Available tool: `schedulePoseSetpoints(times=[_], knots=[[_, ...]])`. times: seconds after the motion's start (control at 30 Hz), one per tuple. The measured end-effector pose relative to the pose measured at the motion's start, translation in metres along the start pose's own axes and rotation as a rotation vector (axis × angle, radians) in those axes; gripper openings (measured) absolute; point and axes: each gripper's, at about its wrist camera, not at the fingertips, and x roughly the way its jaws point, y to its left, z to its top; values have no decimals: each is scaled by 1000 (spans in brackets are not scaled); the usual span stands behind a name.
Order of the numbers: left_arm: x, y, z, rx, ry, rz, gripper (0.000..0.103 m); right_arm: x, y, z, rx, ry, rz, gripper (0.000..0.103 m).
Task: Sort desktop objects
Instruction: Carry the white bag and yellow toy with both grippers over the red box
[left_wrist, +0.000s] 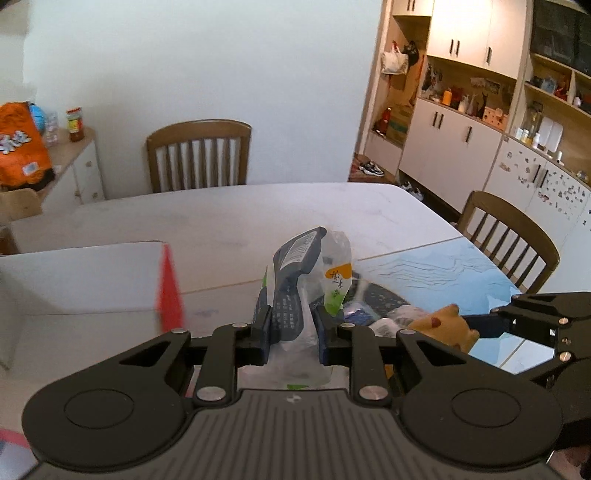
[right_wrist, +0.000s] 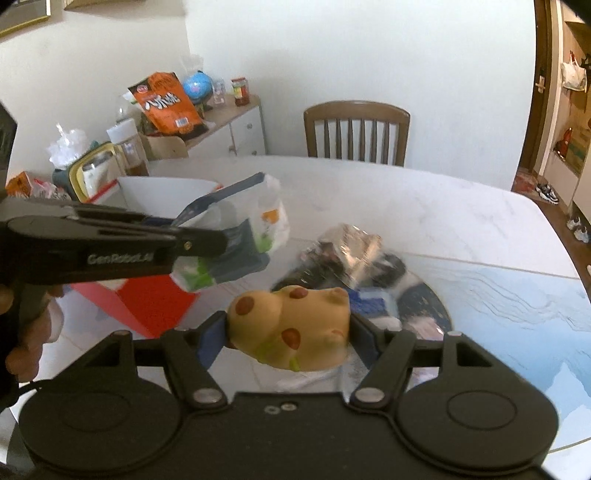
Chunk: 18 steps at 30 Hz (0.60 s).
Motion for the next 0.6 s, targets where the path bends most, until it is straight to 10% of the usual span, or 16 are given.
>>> schedulePoseSetpoints(times=[0.6], knots=[[-65,110,-15,-50,-46,139,22,36,105,49,-85,-60,97,70]])
